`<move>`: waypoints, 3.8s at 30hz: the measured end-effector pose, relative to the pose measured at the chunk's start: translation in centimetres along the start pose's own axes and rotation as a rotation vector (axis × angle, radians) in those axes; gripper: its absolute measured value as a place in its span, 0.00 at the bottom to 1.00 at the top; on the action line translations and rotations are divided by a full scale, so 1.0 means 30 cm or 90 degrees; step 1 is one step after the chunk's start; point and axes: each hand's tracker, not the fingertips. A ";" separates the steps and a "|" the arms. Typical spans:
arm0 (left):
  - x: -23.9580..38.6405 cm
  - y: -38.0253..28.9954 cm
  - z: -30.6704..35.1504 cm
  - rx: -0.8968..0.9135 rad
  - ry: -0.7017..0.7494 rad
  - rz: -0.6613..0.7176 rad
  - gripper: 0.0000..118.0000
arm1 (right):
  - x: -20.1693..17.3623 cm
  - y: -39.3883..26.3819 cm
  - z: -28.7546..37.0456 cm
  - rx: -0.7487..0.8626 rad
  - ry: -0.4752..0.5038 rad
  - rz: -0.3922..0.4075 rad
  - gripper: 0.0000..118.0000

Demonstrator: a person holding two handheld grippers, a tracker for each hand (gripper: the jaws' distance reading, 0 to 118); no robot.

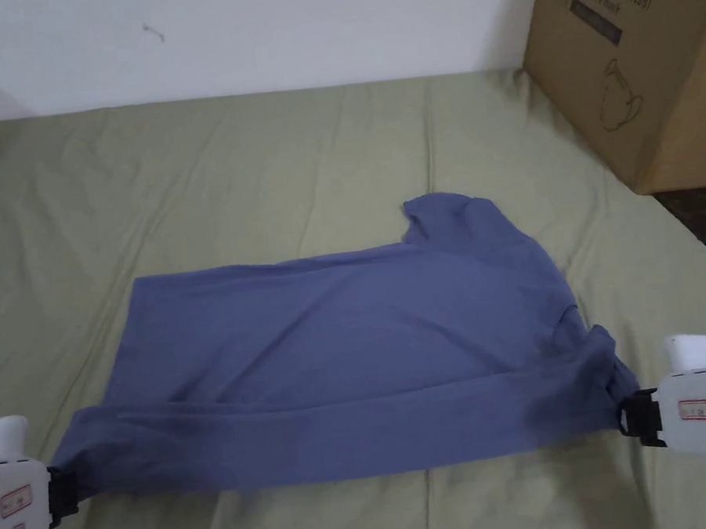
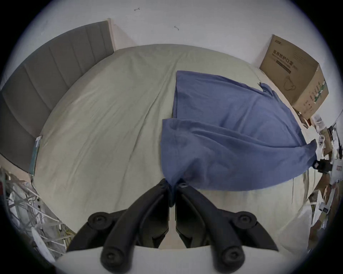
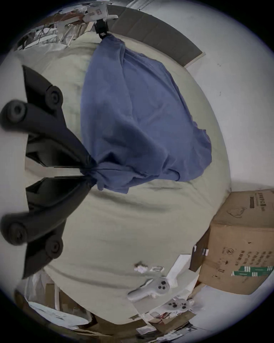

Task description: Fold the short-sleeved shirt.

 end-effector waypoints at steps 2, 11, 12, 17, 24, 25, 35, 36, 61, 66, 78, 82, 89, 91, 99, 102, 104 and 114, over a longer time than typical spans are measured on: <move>-0.005 -0.022 0.028 -0.003 0.007 -0.021 0.03 | 0.027 -0.020 0.028 -0.007 0.001 -0.003 0.06; -0.024 -0.218 0.052 -0.064 0.017 -0.053 0.03 | 0.100 -0.236 0.057 -0.069 0.010 -0.040 0.06; -0.025 -0.235 0.043 -0.070 0.017 -0.051 0.03 | 0.106 -0.256 0.048 -0.079 0.007 -0.042 0.06; -0.026 -0.239 0.047 -0.041 0.011 -0.052 0.25 | 0.154 -0.282 0.062 -0.066 -0.027 -0.040 0.31; -0.006 -0.108 0.178 0.085 0.031 -0.012 0.89 | 0.131 -0.129 0.166 0.038 -0.020 -0.059 0.79; 0.001 -0.083 0.188 0.095 0.018 -0.001 0.89 | 0.113 -0.097 0.172 0.047 -0.012 -0.041 0.79; 0.138 0.044 0.039 0.092 -0.023 -0.001 0.00 | -0.059 0.088 0.042 0.067 0.036 -0.032 0.00; 0.151 0.050 0.031 0.090 -0.029 0.006 0.00 | -0.059 0.097 0.022 0.059 0.050 -0.054 0.00; 0.193 0.265 -0.261 0.008 -0.002 0.003 0.00 | -0.111 0.725 -0.618 -0.075 -0.019 0.043 0.43; 0.163 0.269 -0.263 0.003 0.001 0.011 0.00 | -0.110 0.776 -0.561 -0.052 0.038 0.025 0.00; 0.097 0.534 -0.395 0.008 -0.032 0.047 0.83 | -0.114 0.790 -0.530 -0.037 0.014 0.066 0.00; 0.089 0.654 -0.524 0.001 0.001 0.040 0.93 | -0.115 0.789 -0.531 -0.039 0.016 0.073 0.00; 0.101 0.732 -0.661 -0.027 -0.032 0.061 0.87 | -0.122 0.786 -0.535 -0.043 0.010 0.096 0.00; 0.131 0.722 -0.696 -0.069 0.022 0.017 0.55 | -0.121 0.782 -0.537 -0.043 0.010 0.099 0.00; 0.166 0.710 -0.535 -0.019 -0.011 -0.008 0.01 | -0.134 0.775 -0.417 -0.007 0.032 0.104 0.00; 0.164 0.701 -0.463 -0.008 -0.020 -0.006 0.01 | -0.133 0.767 -0.341 0.011 0.036 0.108 0.00; 0.155 0.694 -0.386 0.013 -0.022 -0.011 0.01 | -0.125 0.758 -0.285 0.021 0.044 0.106 0.00; 0.045 0.386 0.076 0.090 -0.062 0.003 0.01 | -0.039 0.463 0.111 0.059 0.070 0.106 0.00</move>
